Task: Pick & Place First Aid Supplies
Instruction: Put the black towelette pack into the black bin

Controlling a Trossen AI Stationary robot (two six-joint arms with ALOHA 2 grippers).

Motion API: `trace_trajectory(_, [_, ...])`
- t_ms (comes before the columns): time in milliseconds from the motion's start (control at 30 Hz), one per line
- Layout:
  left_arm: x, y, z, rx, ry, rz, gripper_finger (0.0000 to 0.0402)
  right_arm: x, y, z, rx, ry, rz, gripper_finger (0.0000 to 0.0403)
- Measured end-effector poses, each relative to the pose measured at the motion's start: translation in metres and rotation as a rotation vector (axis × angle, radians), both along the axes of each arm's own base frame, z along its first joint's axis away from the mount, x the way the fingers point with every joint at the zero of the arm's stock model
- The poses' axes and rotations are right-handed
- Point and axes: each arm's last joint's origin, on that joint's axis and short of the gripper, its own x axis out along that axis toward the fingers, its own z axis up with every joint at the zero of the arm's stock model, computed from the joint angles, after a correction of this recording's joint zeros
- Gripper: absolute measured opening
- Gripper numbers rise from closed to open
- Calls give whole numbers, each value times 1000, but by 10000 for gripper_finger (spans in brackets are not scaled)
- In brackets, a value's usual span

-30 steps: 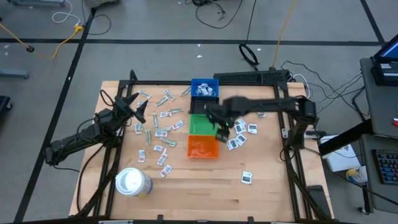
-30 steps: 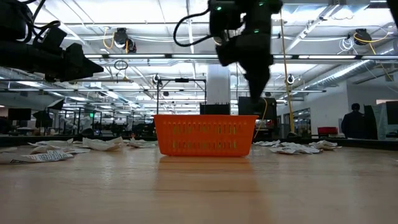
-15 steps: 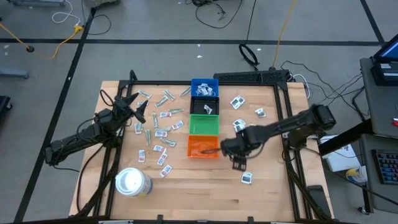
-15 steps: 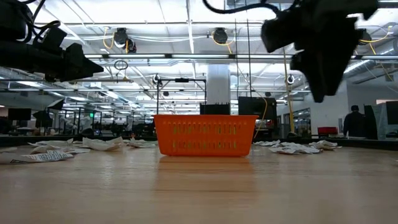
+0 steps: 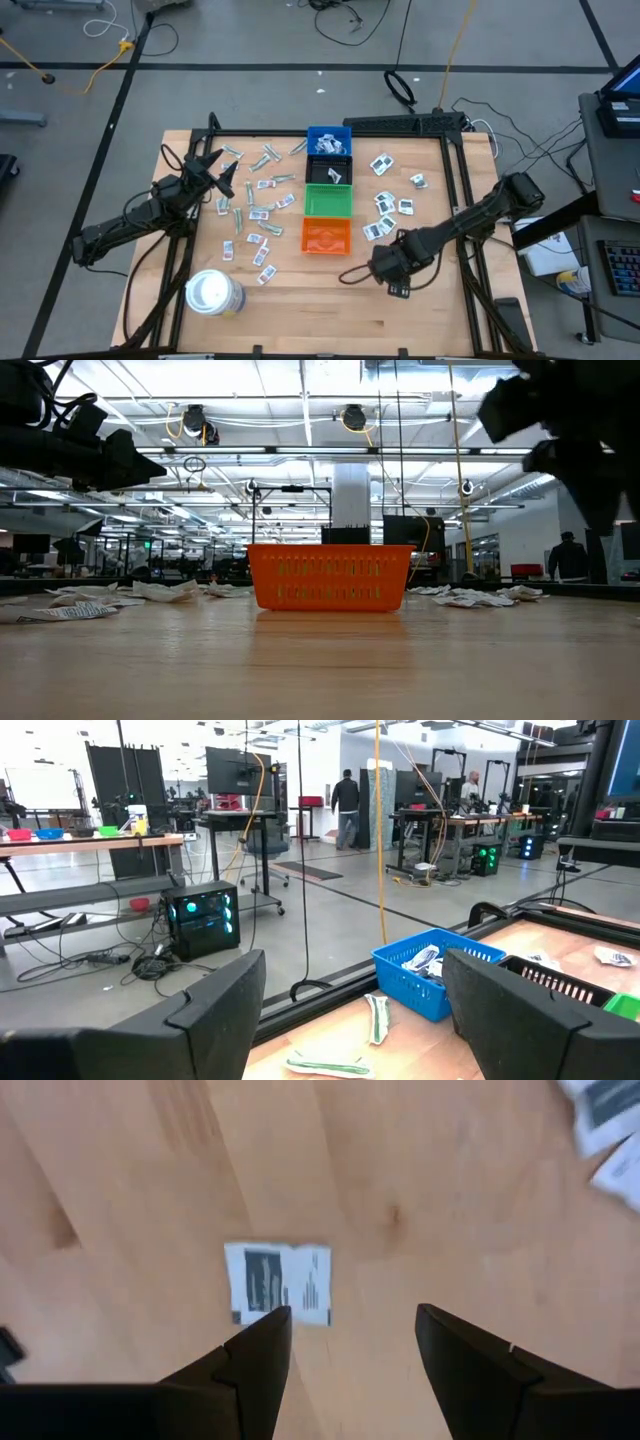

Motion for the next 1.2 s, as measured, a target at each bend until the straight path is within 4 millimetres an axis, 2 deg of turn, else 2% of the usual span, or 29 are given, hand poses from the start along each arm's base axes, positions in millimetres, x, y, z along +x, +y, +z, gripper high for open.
trace_trajectory(367, [0,0,0,0,1,0,305,-3,16,-45,31,15,12,208])
trace_trajectory(533, [0,0,0,0,0,0,306,-7,14,-64,5,72,12,208])
trace_trajectory(700, [0,0,0,0,0,0,306,-7,14,-74,12,61,27,200])
trace_trajectory(833, [0,0,0,0,0,0,306,-4,15,-75,18,27,35,153])
trace_trajectory(1033, [0,0,0,0,0,0,306,0,17,-75,34,-15,36,25])
trace_trajectory(1100, [0,0,0,0,0,0,305,1,16,-74,47,-20,47,12])
trace_trajectory(1200, [0,0,0,0,0,0,305,1,8,-67,66,-11,16,20])
